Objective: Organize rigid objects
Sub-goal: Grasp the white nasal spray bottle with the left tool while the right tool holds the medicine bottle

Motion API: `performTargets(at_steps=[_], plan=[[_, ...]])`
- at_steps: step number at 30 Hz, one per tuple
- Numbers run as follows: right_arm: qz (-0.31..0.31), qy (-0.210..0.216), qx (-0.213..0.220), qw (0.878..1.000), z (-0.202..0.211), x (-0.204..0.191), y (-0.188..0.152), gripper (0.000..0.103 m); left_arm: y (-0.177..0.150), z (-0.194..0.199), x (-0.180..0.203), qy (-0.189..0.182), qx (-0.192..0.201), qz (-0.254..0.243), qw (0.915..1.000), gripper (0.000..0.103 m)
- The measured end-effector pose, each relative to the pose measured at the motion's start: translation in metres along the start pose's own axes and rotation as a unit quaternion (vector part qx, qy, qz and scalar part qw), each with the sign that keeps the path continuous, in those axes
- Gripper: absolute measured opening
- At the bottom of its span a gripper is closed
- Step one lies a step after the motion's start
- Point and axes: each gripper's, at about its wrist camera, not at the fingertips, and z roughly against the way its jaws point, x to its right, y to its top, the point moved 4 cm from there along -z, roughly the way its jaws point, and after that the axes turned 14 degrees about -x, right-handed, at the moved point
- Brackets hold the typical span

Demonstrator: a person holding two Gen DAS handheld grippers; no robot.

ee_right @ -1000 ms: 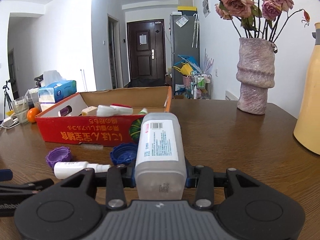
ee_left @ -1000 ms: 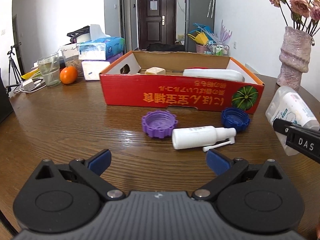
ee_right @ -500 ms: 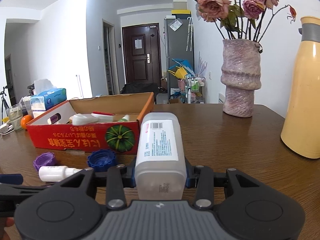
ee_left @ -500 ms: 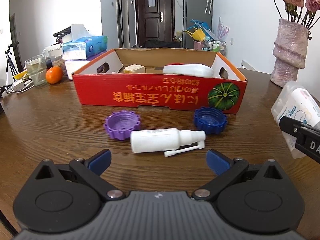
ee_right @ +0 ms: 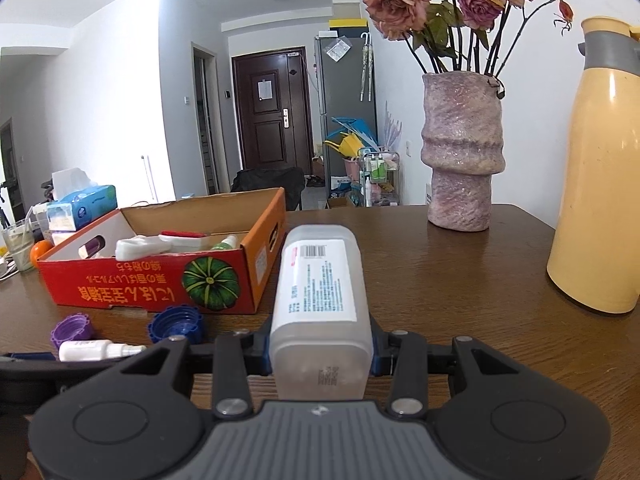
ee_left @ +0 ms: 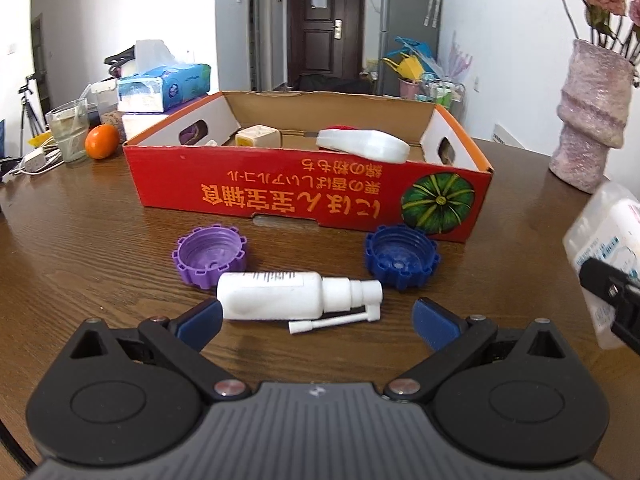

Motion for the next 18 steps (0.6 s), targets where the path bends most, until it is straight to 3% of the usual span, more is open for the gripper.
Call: performTargets(at_steps=[18], plan=[[0.001,-0.010,-0.008,1.000,-0.008,-0.002,-0.003,0.040,0.013,-0.013,0.002,0.030,-0.005,0.015,0.9994,0.103]])
